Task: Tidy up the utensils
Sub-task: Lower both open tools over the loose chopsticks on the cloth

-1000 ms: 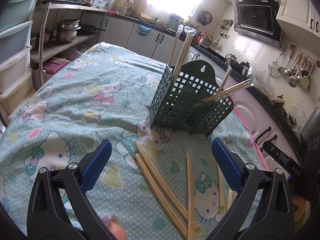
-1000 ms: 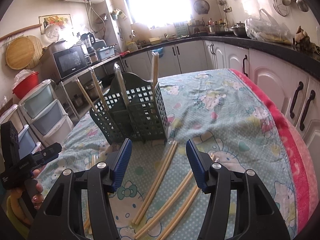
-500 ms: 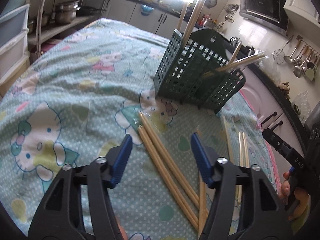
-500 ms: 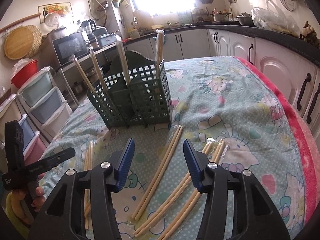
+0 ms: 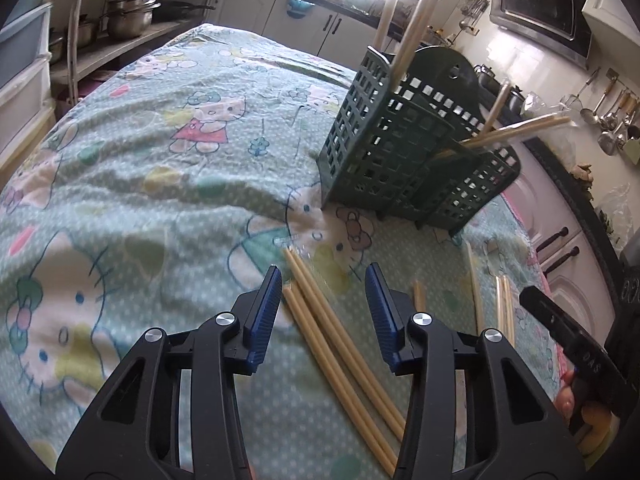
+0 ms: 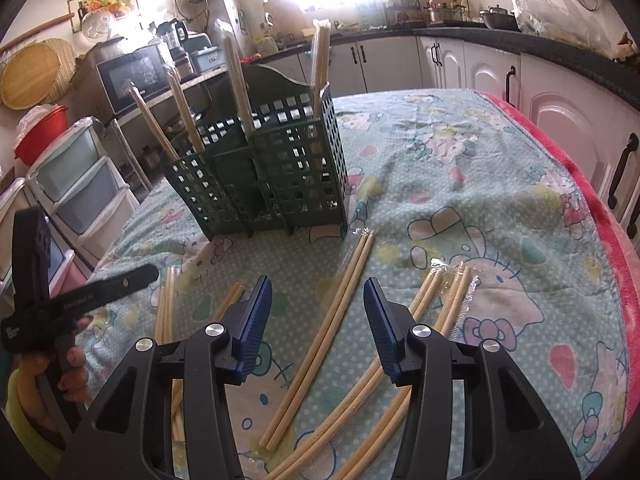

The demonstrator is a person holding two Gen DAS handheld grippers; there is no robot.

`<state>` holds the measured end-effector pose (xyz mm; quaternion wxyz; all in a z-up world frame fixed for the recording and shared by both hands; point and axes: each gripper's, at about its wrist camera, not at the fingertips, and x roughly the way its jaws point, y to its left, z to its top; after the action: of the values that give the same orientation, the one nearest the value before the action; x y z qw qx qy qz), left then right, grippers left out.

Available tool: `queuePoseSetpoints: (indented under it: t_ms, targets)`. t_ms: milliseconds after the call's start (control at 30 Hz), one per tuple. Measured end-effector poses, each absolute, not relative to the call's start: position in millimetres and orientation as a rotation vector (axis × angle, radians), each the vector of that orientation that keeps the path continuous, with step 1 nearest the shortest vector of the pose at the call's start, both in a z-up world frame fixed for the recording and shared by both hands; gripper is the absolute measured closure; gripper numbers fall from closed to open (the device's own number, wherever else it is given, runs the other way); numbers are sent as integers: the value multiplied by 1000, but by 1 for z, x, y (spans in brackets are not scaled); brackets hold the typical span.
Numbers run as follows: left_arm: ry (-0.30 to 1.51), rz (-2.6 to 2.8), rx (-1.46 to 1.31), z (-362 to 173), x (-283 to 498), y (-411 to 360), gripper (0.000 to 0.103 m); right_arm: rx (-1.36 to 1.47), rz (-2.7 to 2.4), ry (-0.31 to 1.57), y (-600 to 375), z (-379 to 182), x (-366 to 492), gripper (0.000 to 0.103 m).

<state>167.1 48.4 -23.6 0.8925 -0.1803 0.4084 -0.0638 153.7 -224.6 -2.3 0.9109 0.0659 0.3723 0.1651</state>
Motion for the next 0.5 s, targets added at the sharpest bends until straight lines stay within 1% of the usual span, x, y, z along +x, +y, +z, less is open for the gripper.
queuePoseSetpoints:
  t_ms: [367,500]
  targets:
    - [909,-107,-322,-39,206,50,67,143,316,837,-224,-14,183,59]
    - [911,-100,-289,-41,209,45,73,140,296,867,-224,-18,198,59]
